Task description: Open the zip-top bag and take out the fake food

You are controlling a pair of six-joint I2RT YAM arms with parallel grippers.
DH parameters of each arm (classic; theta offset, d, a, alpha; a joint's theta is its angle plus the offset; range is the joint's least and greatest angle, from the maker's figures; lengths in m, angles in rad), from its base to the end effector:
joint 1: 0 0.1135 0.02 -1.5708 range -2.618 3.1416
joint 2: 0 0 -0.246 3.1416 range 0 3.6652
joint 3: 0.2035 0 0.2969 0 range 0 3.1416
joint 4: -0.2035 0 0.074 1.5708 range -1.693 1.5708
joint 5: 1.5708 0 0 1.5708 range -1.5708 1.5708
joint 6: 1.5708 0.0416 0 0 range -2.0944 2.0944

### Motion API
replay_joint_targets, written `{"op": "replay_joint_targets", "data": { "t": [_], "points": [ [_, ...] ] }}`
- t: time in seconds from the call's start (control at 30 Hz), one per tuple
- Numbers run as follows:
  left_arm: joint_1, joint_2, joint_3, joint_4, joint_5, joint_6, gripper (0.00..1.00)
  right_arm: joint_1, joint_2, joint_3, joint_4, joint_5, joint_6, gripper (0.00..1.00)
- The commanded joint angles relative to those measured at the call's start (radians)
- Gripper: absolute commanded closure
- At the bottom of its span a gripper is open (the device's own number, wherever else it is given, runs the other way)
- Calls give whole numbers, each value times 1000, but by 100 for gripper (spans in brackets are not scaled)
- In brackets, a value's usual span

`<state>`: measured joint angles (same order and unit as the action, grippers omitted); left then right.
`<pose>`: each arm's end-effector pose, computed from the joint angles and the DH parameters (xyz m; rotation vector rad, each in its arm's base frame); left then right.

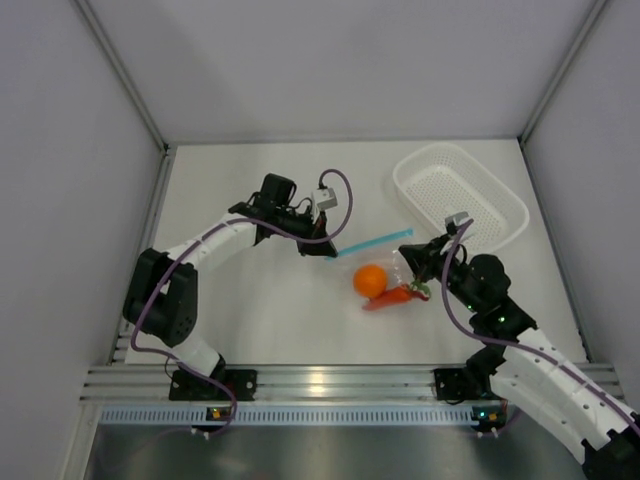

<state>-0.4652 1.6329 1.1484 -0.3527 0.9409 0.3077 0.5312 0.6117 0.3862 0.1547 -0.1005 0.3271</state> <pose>0.3303 -0.2034 0.2035 1.2412 1.8970 -1.1952 0.1967 0.1204 0.2401 -0.2511 1.6746 0.7330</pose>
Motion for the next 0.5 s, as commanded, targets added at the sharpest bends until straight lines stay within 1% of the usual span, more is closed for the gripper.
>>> {"op": "replay_joint_targets", "data": {
  "t": [0.0, 0.1, 0.23, 0.27, 0.33, 0.37, 0.4, 0.43, 0.47],
  "points": [
    [31, 19, -29, -28, -50, 2, 100, -25, -41, 69, -9, 120, -51, 100],
    [39, 16, -35, -28, -63, -2, 100, -25, -56, 71, -9, 114, -53, 100],
    [43, 21, -38, -28, -126, -27, 100, -25, -55, 74, -17, 121, -51, 100],
    [43, 21, -42, -28, -114, -27, 100, -25, -49, 71, -9, 114, -48, 100],
    [43, 22, -39, -28, -82, -32, 100, -27, -32, 62, 20, 46, -48, 100],
    [43, 22, -29, -28, -53, -35, 96, -25, -27, 42, 76, 7, -48, 100],
    [43, 19, -26, -28, 8, -30, 86, -27, -24, 30, 106, -86, -54, 100],
    [43, 1, -18, -28, 47, -25, 82, -25, -24, 20, 129, -119, -57, 100],
    [39, -10, -6, -28, 71, -22, 75, -27, -24, 2, 169, -143, -59, 100]
  ]
}}
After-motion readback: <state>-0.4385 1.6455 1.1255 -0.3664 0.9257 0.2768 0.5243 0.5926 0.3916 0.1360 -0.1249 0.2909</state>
